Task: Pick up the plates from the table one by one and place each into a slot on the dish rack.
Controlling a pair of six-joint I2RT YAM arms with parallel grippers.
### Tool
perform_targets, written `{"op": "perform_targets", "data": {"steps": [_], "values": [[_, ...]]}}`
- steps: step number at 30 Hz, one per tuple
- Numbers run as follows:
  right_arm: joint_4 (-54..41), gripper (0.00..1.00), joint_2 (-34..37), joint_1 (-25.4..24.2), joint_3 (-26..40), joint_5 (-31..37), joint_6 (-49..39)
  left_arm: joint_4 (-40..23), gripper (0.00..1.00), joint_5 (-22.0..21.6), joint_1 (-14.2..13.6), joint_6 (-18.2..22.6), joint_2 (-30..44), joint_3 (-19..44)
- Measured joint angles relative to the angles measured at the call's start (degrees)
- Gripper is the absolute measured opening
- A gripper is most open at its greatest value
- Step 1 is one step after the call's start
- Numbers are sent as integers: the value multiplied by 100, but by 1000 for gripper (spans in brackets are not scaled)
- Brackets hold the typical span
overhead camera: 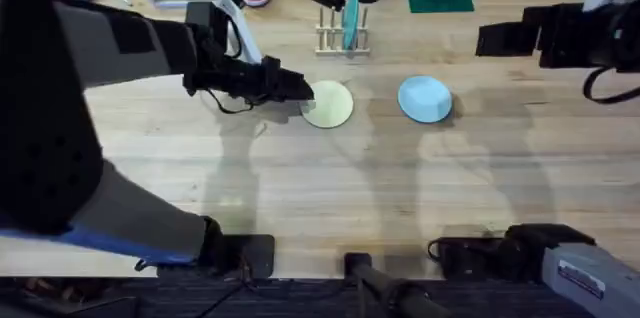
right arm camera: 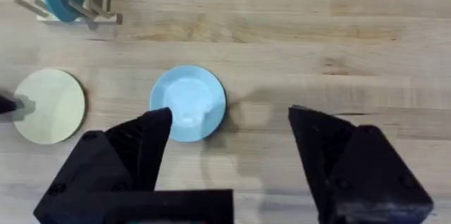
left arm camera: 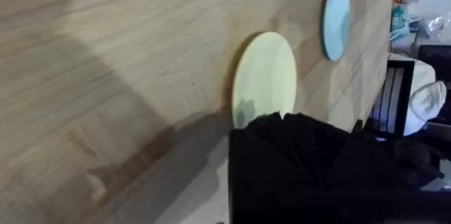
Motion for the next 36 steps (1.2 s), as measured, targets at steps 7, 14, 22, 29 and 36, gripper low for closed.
{"op": "perform_targets", "data": {"steps": [7,14,22,29,36], "values": [[0,995,0,0,0,0,2,227,43,101,0,183,425,-4],[0,995,0,0,0,0,2,401,41,408,26,224,772,4],[0,995,0,0,0,0,3,404,41,577,42,224,862,37],[-252,994,7,0,0,-405,558,404,41,576,42,224,863,37],[-330,995,502,30,0,-1560,1144,404,41,576,42,224,862,37]]}}
